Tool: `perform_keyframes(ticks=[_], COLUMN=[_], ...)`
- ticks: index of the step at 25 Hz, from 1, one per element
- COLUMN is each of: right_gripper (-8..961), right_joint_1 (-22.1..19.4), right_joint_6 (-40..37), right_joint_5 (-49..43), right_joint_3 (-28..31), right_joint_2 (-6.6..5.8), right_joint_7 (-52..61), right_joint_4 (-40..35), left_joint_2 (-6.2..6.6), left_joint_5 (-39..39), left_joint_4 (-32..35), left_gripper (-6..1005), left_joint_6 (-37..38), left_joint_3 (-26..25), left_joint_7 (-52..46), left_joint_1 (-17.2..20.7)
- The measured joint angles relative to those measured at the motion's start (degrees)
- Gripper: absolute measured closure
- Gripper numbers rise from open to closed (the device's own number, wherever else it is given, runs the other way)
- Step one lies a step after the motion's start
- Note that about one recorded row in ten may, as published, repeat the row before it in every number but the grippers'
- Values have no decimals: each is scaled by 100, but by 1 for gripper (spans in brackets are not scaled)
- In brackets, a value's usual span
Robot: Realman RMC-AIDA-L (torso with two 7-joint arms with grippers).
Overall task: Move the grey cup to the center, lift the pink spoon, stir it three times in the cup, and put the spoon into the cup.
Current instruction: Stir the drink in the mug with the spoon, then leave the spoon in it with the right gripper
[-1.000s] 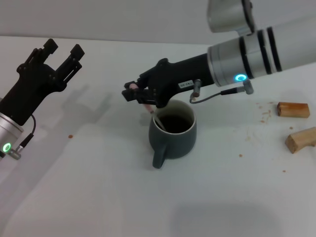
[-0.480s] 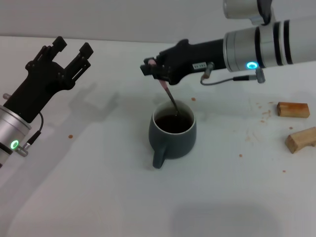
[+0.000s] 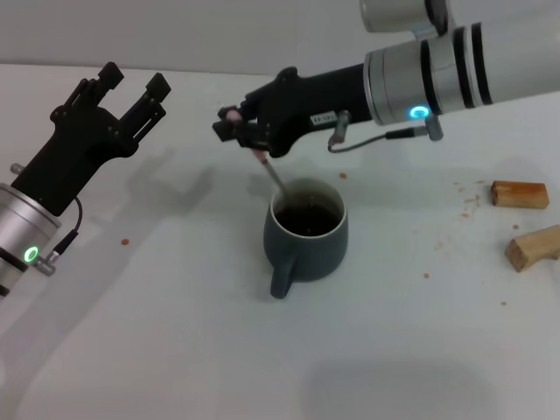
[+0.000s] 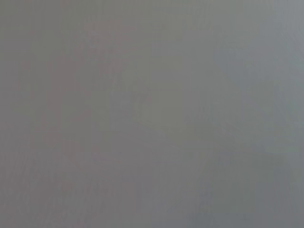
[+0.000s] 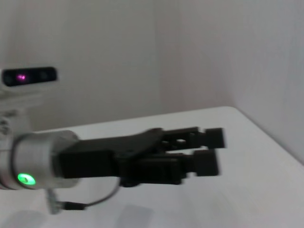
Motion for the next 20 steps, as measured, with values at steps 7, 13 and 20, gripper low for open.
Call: perform_keyframes(ticks=[7,13,20], right_gripper=[851,851,851], right_joint_1=[-306,-463,-495], right_joint_6=[-510,-419,257], right_joint_5=[132,106,89], right_joint_3=[-28,-32,-31], right_joint_2=[11,-3,-24], right_joint_7=[-35,-36,-35], right_joint_4=[-110,-93,-80], left_joint_2=[-62,-98,-106], left_joint_5=[0,0,0], left_joint_4=[7,3,-11], left_gripper=[216,216,216], left_joint_6=[-8,-63,-109], left_joint_3=[0,9,10], left_joint_7=[-11,-6,-4], left_joint_1=[-107,-211,-222])
